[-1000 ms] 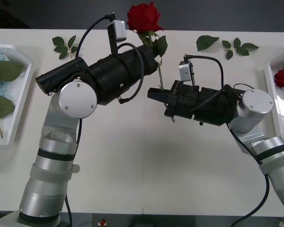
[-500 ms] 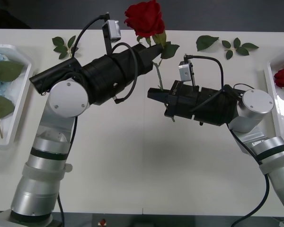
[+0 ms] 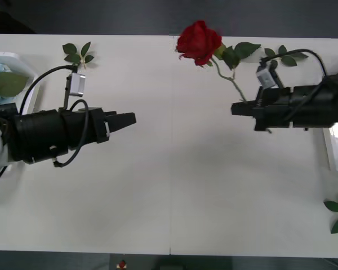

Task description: Put the red flowers into the right box and the blue flowers into the left box

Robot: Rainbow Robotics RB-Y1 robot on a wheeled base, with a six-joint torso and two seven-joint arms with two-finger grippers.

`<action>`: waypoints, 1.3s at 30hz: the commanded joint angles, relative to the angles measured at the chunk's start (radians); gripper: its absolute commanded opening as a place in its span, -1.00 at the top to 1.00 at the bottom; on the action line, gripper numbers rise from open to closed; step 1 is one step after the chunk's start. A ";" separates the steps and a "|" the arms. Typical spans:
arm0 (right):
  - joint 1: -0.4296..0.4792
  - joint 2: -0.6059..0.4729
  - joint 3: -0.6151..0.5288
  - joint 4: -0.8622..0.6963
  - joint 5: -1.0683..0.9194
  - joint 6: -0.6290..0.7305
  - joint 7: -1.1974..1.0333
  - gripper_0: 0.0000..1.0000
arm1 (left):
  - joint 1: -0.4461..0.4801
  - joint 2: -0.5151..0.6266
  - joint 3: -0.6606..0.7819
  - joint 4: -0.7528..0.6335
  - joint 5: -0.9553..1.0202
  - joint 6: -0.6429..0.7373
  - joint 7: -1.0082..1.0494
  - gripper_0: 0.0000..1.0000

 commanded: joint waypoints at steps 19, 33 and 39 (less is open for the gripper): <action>-0.040 -0.593 0.177 0.312 0.001 -0.178 -0.388 1.00 | -0.195 0.495 0.017 -0.058 0.401 -0.015 -0.089 -1.00; -0.040 -0.479 0.177 0.604 0.229 -0.298 -0.393 1.00 | -0.181 0.492 -0.091 -0.142 0.339 -0.124 -0.105 -1.00; -0.046 -0.400 0.176 0.679 0.341 -0.387 -0.393 1.00 | -0.181 0.491 -0.091 -0.138 0.332 -0.123 -0.103 -1.00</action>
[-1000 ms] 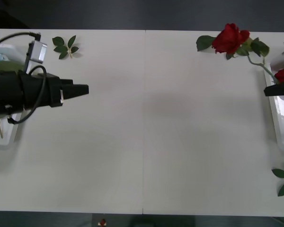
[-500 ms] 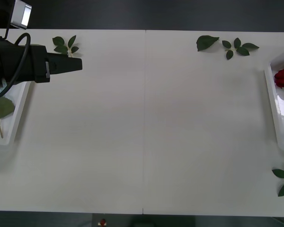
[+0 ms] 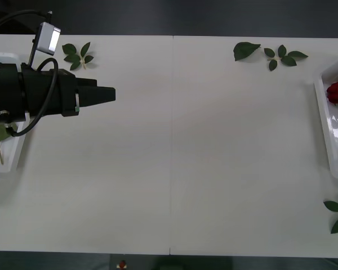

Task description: Put the red flowers into the right box and the blue flowers into the left box

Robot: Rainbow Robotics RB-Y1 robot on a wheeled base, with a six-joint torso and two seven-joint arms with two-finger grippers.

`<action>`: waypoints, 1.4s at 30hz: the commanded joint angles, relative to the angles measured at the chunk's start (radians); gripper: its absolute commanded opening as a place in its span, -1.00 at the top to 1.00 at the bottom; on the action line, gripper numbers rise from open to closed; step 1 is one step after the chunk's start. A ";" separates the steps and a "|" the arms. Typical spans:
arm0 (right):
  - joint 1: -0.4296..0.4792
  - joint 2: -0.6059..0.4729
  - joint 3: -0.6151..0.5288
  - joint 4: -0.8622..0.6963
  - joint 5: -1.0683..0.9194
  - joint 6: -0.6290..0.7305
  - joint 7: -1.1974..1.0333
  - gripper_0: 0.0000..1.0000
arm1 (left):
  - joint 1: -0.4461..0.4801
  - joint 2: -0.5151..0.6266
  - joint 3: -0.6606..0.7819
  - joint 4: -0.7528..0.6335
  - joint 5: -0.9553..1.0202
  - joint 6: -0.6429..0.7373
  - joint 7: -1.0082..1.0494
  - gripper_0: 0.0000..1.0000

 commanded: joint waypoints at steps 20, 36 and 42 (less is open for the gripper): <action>-0.082 0.025 -0.086 -0.030 -0.026 0.236 0.184 -0.96 | 0.013 0.003 0.023 -0.013 0.001 -0.001 -0.036 -1.00; -0.145 -0.022 -0.110 -0.530 -0.295 0.543 0.414 -0.97 | 0.013 0.003 0.023 -0.013 0.001 -0.001 -0.036 -1.00; -0.213 0.035 -0.110 -0.626 -0.281 0.624 0.414 -0.96 | 0.013 0.003 0.023 -0.013 0.001 -0.001 -0.036 -1.00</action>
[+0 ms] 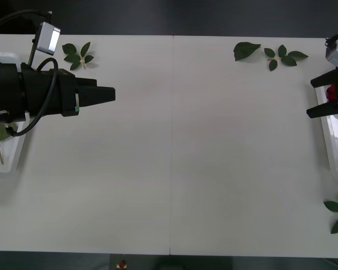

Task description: Put the red flowers into the right box and the blue flowers into the left box

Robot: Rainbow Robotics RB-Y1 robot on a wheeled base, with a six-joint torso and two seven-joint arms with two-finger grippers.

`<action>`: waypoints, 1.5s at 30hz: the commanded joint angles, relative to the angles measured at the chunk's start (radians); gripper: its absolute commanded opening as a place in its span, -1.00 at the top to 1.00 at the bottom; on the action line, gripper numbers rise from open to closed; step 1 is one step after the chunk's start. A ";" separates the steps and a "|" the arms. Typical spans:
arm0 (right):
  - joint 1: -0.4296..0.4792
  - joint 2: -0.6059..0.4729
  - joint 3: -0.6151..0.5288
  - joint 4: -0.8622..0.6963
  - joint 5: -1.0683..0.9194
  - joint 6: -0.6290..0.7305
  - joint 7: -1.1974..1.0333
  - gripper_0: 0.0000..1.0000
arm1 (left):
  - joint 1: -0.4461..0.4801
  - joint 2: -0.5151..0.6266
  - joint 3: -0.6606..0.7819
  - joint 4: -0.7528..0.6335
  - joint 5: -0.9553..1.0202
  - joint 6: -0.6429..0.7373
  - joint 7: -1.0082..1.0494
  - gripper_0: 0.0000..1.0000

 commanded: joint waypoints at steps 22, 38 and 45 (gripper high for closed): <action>-0.086 0.262 -0.015 -0.185 0.137 0.034 -0.002 -0.96 | 0.012 0.003 0.022 -0.013 0.003 -0.002 -0.036 -1.00; -0.086 0.317 -0.006 -0.183 0.174 0.036 -0.002 -0.96 | 0.012 0.003 0.022 -0.013 0.003 -0.002 -0.036 -1.00; -0.086 0.317 -0.006 -0.183 0.174 0.036 -0.002 -0.96 | 0.012 0.003 0.022 -0.013 0.003 -0.002 -0.036 -1.00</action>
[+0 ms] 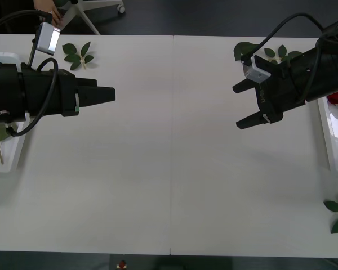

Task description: Put the red flowers into the right box and the blue flowers into the left box

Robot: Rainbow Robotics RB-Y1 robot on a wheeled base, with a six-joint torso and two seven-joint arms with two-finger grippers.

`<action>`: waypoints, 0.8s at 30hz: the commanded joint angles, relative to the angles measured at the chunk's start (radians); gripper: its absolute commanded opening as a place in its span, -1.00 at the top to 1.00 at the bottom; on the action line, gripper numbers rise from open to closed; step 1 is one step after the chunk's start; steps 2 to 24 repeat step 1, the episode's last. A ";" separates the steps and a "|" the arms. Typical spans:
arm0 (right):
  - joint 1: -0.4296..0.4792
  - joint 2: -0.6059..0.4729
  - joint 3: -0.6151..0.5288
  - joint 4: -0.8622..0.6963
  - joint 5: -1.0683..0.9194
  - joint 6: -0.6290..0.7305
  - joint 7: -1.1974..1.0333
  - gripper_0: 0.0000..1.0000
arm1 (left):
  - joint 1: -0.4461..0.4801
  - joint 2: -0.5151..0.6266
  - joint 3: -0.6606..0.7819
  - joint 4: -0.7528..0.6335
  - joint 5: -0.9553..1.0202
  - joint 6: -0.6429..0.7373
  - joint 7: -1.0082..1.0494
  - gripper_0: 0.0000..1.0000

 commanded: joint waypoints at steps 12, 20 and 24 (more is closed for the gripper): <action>-0.015 -0.004 -0.006 -0.021 -0.003 -0.009 -0.002 -0.96 | 0.012 0.003 0.022 -0.013 0.003 -0.002 -0.036 -1.00; -0.015 -0.004 -0.006 -0.021 -0.003 -0.009 -0.002 -0.96 | 0.012 0.003 0.022 -0.013 0.003 -0.002 -0.036 -1.00; -0.015 -0.004 -0.006 -0.021 -0.003 -0.009 -0.002 -0.96 | 0.012 0.003 0.022 -0.013 0.003 -0.002 -0.036 -1.00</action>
